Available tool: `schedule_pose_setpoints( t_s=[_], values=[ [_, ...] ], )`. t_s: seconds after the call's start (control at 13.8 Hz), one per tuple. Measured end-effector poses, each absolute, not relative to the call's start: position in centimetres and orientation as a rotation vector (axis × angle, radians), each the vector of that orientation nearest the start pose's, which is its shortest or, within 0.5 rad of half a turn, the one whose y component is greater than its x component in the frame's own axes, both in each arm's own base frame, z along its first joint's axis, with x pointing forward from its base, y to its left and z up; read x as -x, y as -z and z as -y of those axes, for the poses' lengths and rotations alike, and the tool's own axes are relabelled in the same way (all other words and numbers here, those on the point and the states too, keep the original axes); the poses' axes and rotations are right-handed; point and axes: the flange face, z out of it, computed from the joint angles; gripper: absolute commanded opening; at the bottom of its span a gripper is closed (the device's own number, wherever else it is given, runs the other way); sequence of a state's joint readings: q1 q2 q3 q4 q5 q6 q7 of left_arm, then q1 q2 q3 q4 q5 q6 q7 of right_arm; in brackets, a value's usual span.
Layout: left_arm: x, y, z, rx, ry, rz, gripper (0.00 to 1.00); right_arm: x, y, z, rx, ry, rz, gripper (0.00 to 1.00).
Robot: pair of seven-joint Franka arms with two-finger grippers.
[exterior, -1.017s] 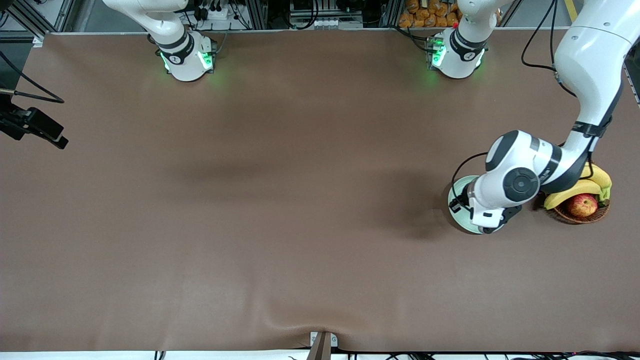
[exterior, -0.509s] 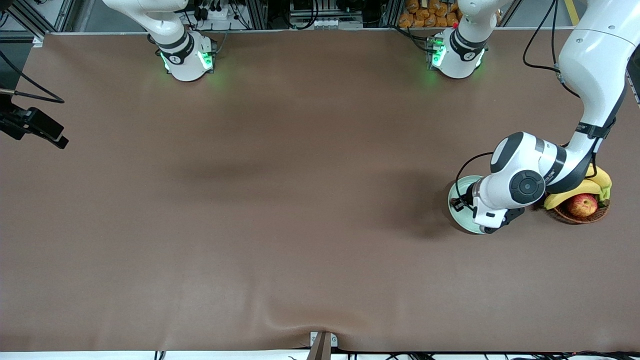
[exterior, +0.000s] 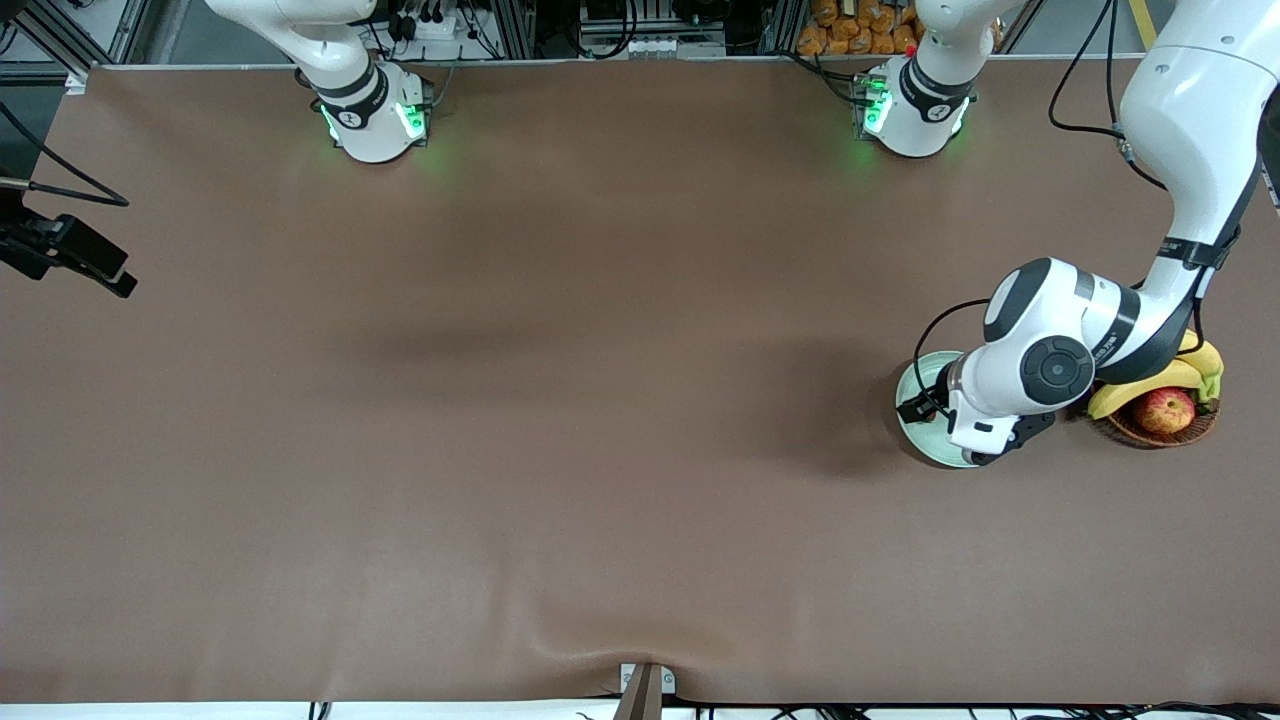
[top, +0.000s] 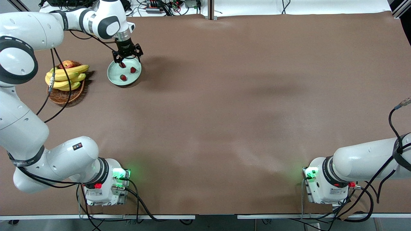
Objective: Collect all strawberries into plate
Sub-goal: 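Lower the strawberry onto the plate and open the left gripper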
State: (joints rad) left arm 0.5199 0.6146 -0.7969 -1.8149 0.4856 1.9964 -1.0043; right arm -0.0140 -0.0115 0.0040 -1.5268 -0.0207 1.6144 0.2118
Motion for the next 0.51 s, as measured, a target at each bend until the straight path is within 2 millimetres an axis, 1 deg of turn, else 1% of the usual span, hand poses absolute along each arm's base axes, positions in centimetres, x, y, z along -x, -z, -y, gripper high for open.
schedule_pose_setpoints(
  t_s=[0.15,0.22,0.36,0.51],
  values=[
    [-61.5,-29.7,12.1,2.918,-0.254,0.748,1.00,-55.6,-65.6,0.8,3.129,0.158,-0.348,1.00],
    [-61.8,-31.7,12.5,2.910,-0.245,0.741,1.00,-55.6,-65.6,0.7,3.129,0.158,-0.348,1.00],
    [-62.7,-35.8,12.5,2.889,-0.224,0.754,1.00,-55.6,-65.6,0.7,3.129,0.158,-0.347,1.00],
    [-63.6,-39.4,11.9,2.875,-0.206,0.781,1.00,-55.6,-65.6,0.7,3.129,0.158,-0.347,1.00]
  ],
)
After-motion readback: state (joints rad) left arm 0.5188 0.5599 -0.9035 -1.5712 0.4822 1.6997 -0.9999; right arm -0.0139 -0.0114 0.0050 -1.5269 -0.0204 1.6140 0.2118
